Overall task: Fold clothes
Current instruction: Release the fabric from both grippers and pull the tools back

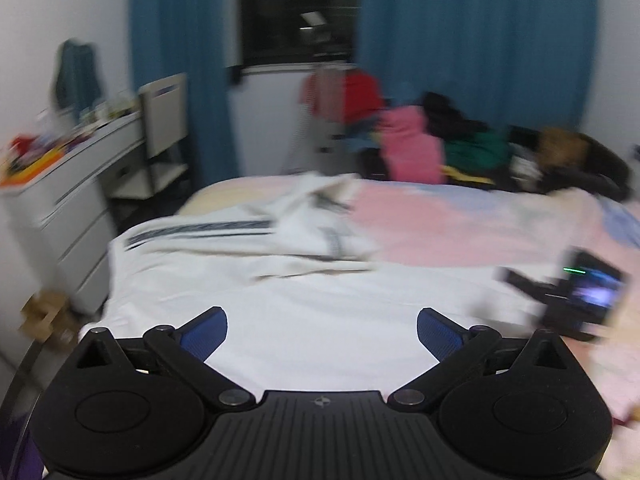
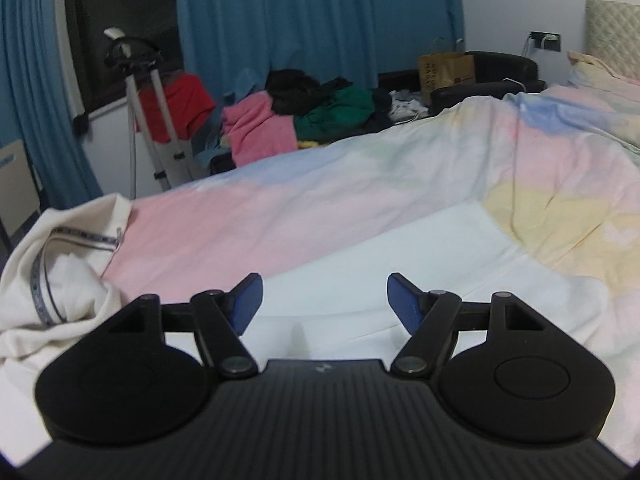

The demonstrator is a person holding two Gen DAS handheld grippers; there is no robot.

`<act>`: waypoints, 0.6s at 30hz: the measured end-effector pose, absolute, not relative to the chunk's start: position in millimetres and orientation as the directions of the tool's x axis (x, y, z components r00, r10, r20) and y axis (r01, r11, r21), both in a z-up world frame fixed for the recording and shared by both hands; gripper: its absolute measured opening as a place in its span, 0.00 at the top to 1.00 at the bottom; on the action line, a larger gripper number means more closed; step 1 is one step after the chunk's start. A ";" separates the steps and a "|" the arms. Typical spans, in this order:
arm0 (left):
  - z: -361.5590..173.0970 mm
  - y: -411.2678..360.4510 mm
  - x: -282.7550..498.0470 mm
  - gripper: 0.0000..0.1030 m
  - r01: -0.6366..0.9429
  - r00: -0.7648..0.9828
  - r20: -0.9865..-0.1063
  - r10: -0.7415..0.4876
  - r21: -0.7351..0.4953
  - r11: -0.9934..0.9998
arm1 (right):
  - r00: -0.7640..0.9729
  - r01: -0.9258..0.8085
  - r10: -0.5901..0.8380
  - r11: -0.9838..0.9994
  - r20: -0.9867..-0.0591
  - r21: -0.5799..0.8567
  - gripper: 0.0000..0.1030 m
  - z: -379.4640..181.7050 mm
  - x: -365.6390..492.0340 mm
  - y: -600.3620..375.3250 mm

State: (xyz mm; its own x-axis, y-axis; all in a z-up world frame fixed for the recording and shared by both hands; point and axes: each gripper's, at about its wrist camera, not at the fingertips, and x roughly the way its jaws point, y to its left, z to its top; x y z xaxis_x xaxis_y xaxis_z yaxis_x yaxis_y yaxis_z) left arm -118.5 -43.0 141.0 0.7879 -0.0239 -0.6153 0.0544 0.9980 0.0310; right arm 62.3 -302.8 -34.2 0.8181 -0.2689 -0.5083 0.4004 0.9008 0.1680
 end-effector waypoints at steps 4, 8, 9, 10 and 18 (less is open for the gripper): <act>158.0 -85.1 -142.9 0.00 0.185 0.798 -0.589 -0.129 0.036 0.982 | 0.814 0.401 -0.259 0.898 -0.519 0.182 0.31 -36.0 65.4 -304.9; 164.9 -104.5 -154.9 0.00 0.259 0.811 -0.550 -0.199 0.033 0.965 | 0.808 0.419 -0.249 0.880 -0.534 0.223 0.31 -38.9 66.4 -310.9; 164.9 -105.9 -153.0 0.00 0.265 0.812 -0.548 -0.202 0.037 0.964 | 0.807 0.423 -0.245 0.875 -0.538 0.235 0.31 -39.5 66.5 -313.0; 163.6 -102.7 -149.0 0.00 0.255 0.814 -0.547 -0.196 0.033 0.966 | 0.805 0.427 -0.242 0.870 -0.541 0.246 0.31 -40.1 66.6 -315.2; 160.7 -103.6 -131.6 0.00 0.255 0.803 -0.561 -0.202 0.017 0.967 | 0.802 0.430 -0.222 0.859 -0.554 0.279 0.31 -42.7 70.0 -317.2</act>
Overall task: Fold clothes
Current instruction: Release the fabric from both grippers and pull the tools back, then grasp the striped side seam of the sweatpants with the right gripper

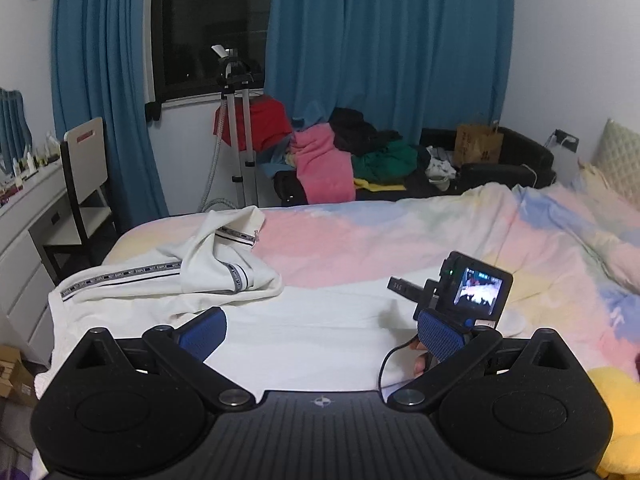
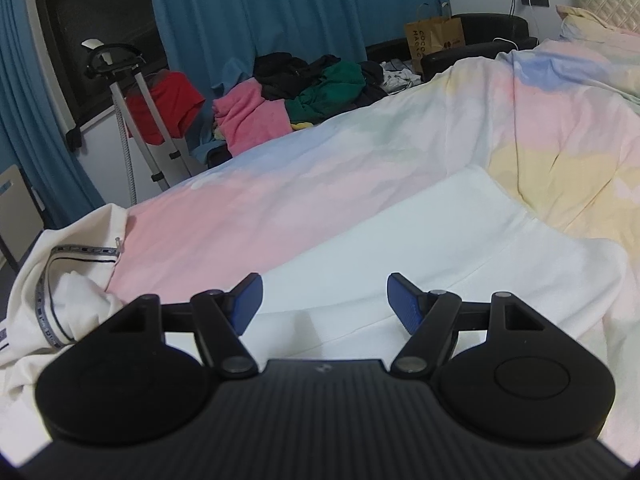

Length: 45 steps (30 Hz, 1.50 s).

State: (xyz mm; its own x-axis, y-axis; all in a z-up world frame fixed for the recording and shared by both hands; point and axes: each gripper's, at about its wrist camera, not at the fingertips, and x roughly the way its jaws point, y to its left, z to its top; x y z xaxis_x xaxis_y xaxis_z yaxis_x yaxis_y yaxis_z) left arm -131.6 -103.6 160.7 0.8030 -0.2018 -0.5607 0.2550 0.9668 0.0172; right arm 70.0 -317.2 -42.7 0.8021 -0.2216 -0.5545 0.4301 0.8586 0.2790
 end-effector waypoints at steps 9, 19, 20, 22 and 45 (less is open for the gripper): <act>160.5 -103.1 -112.4 0.00 0.255 0.776 -0.574 -0.260 -0.091 0.963 | 0.809 0.386 -0.168 0.874 -0.564 0.294 0.31 -45.6 73.7 -308.1; 85.1 -73.3 -40.3 0.00 0.107 0.830 -0.546 -0.117 -0.051 0.993 | 0.869 0.220 0.015 0.884 -0.495 0.413 0.31 -51.2 74.9 -293.0; 76.8 -68.0 -35.1 0.00 0.091 0.842 -0.531 -0.095 -0.033 0.995 | 0.874 0.196 0.042 0.881 -0.484 0.430 0.30 -51.7 75.5 -290.7; 59.5 -55.9 -23.7 0.00 0.074 0.860 -0.506 -0.071 -0.013 0.997 | 0.878 0.141 0.101 0.880 -0.468 0.453 0.36 -50.4 84.8 -283.8; -78.0 65.3 113.9 0.00 -0.033 0.874 -0.481 -0.060 -0.181 0.983 | 0.655 -0.041 0.452 0.821 -0.606 0.569 0.59 -105.2 411.0 -141.1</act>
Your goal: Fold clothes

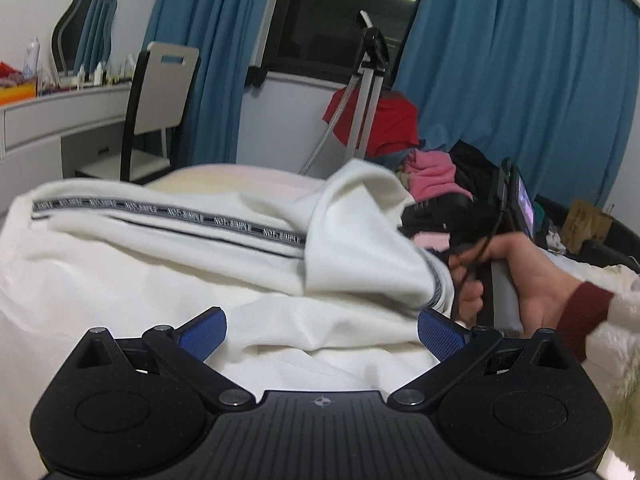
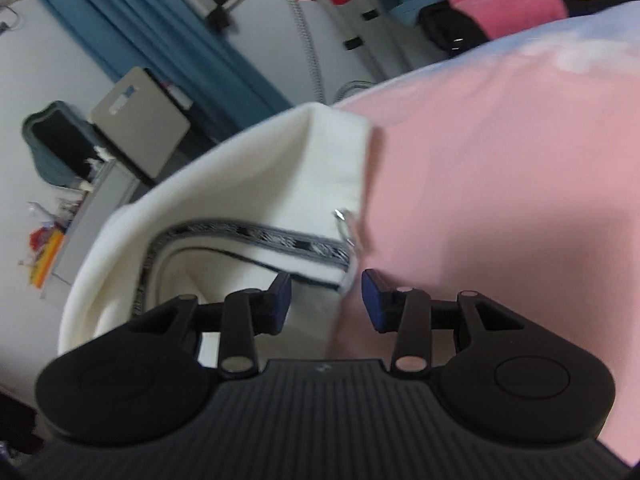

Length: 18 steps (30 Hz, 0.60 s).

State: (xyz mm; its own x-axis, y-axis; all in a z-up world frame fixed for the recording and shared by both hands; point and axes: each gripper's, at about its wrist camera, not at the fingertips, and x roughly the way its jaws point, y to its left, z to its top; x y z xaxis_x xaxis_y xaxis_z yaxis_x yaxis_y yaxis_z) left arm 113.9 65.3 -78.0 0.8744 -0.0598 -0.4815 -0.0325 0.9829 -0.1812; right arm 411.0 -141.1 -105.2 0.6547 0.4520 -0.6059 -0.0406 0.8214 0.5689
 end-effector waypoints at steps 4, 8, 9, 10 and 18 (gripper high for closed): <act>-88.0 59.8 121.7 0.00 -0.019 0.861 -0.503 -0.073 -0.175 0.984 | 0.657 -0.071 0.442 0.843 -0.611 0.533 0.75 -100.2 414.5 -132.4; -91.3 50.9 118.2 0.00 -0.004 0.863 -0.501 -0.069 -0.143 0.990 | 0.715 -0.042 0.352 0.884 -0.605 0.465 0.87 -81.6 392.8 -130.0; -91.6 48.9 117.8 0.00 -0.001 0.863 -0.501 -0.069 -0.138 0.990 | 0.731 -0.032 0.327 0.893 -0.599 0.449 0.87 -75.8 386.1 -131.5; -91.2 48.1 116.0 0.00 -0.002 0.866 -0.496 -0.065 -0.133 0.991 | 0.743 -0.018 0.297 0.905 -0.600 0.426 0.87 -68.9 379.6 -137.3; -82.5 44.9 108.6 0.00 -0.020 0.886 -0.461 -0.039 -0.122 0.992 | 0.783 0.194 -0.029 0.960 -0.621 0.200 0.87 6.3 344.0 -238.6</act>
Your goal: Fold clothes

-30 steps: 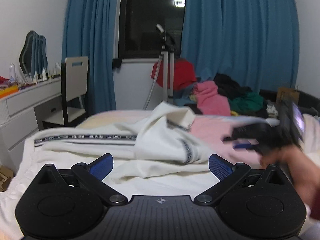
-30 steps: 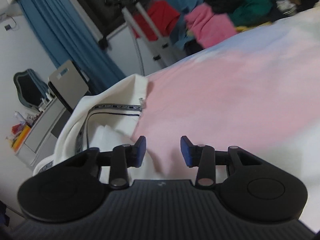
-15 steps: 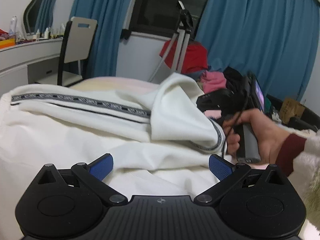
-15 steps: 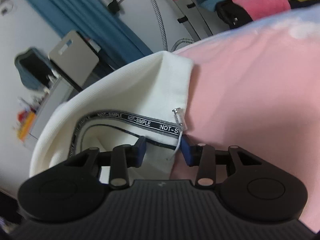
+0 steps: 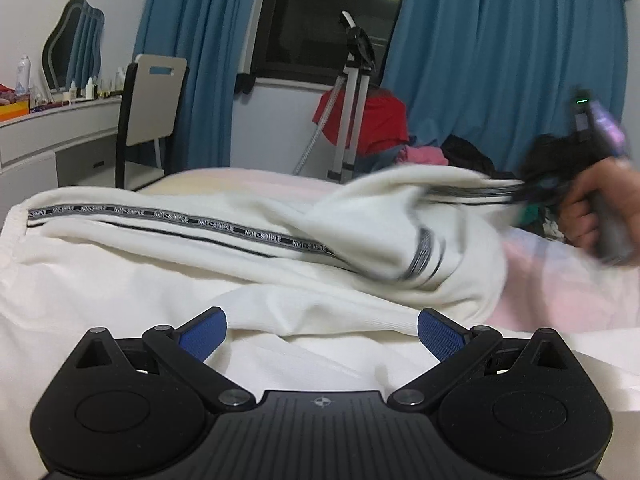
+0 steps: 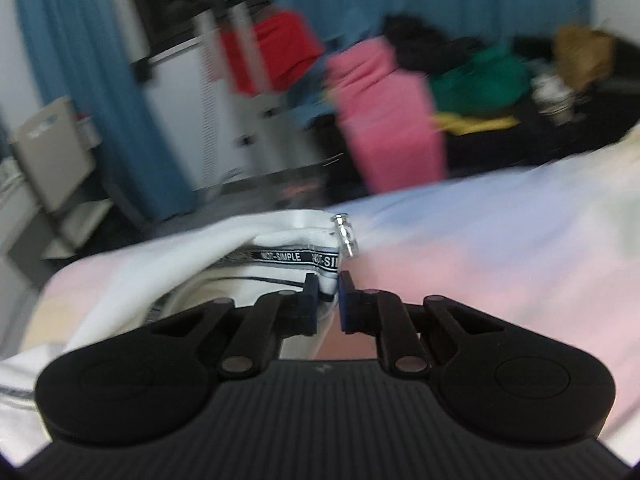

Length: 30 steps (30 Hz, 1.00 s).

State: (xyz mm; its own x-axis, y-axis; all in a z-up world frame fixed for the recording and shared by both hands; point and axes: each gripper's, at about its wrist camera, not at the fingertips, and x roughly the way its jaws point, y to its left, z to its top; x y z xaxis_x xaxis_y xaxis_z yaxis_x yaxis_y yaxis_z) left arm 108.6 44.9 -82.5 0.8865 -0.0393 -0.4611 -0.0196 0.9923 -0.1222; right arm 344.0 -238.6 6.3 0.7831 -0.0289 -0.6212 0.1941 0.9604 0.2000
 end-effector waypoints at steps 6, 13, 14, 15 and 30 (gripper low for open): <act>-85.1 41.3 113.1 0.00 -0.022 0.876 -0.481 -0.035 -0.113 0.993 | 0.726 0.403 -0.316 0.915 -0.611 0.005 0.87 74.4 314.2 -339.1; -83.9 41.8 110.8 0.00 -0.025 0.883 -0.469 -0.021 -0.092 0.995 | 0.656 0.481 -0.420 0.873 -0.627 -0.082 0.87 69.2 290.3 -404.9; -84.4 42.0 111.1 0.00 -0.028 0.882 -0.471 -0.018 -0.091 0.995 | 0.666 0.480 -0.420 0.874 -0.617 -0.076 0.87 61.6 290.7 -405.9; -84.9 42.1 111.4 0.00 -0.030 0.881 -0.473 -0.016 -0.090 0.996 | 0.679 0.481 -0.421 0.874 -0.602 -0.068 0.86 54.3 290.8 -406.3; -92.3 30.1 112.0 0.00 -0.005 0.869 -0.495 -0.027 -0.064 0.998 | 0.828 0.509 -0.286 0.744 -0.482 0.433 0.30 -52.0 224.3 -400.6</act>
State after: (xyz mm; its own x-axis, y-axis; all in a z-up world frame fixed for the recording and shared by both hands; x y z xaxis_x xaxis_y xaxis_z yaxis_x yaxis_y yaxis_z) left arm 112.0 30.1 -92.3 0.8686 -0.0274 -0.4947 -0.0049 0.9979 -0.0638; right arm 224.3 -400.6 -52.0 0.8282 -0.2857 -0.4822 0.5088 0.7442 0.4329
